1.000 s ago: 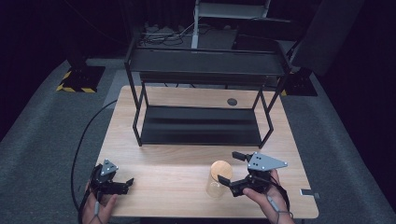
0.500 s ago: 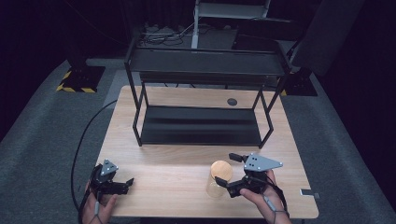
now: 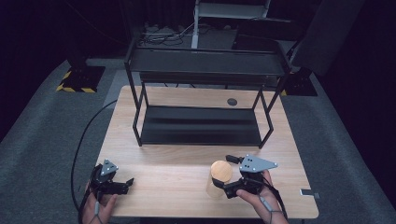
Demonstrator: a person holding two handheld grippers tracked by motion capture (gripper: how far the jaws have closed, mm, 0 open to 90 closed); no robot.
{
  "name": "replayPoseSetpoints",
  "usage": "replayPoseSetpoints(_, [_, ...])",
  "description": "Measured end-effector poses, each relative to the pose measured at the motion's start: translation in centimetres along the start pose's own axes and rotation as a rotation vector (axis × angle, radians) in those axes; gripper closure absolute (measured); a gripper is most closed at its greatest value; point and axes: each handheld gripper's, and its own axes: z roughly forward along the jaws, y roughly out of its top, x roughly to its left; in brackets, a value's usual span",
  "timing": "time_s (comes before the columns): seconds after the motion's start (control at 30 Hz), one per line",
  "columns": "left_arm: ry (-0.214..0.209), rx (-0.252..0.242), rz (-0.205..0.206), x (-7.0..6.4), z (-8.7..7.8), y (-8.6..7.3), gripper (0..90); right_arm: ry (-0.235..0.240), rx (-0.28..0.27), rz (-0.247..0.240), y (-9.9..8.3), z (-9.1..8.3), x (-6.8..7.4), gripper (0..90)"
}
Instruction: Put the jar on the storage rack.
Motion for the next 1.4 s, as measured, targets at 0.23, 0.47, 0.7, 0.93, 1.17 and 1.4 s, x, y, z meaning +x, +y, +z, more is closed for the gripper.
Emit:
replayPoseSetpoints(0.23, [0.0, 0.0, 0.0, 0.0, 0.0, 0.0, 0.5, 0.002, 0.015, -0.008, -0.44, 0.44, -0.02, 8.7])
replayPoseSetpoints(0.47, [0.0, 0.0, 0.001, 0.0, 0.0, 0.0, 0.5, 0.004, 0.033, -0.021, -0.64, 0.74, 0.09, 13.0])
replayPoseSetpoints(0.7, [0.0, 0.0, 0.0, 0.0, 0.0, 0.0, 0.5, 0.0, 0.057, -0.043, -0.76, 0.85, 0.17, 20.0])
replayPoseSetpoints(0.93, [0.0, 0.0, 0.001, 0.0, 0.0, 0.0, 0.5, 0.008, 0.058, -0.045, -0.72, 0.8, 0.22, 23.4])
replayPoseSetpoints(1.17, [0.0, 0.0, 0.001, 0.01, 0.0, 0.0, 0.5, 0.01, 0.069, -0.051, -0.55, 0.75, 0.21, 23.8])
replayPoseSetpoints(1.4, [0.0, 0.0, 0.001, 0.01, 0.0, 0.0, 0.4, 0.009, 0.081, -0.061, -0.24, 0.6, 0.27, 23.9])
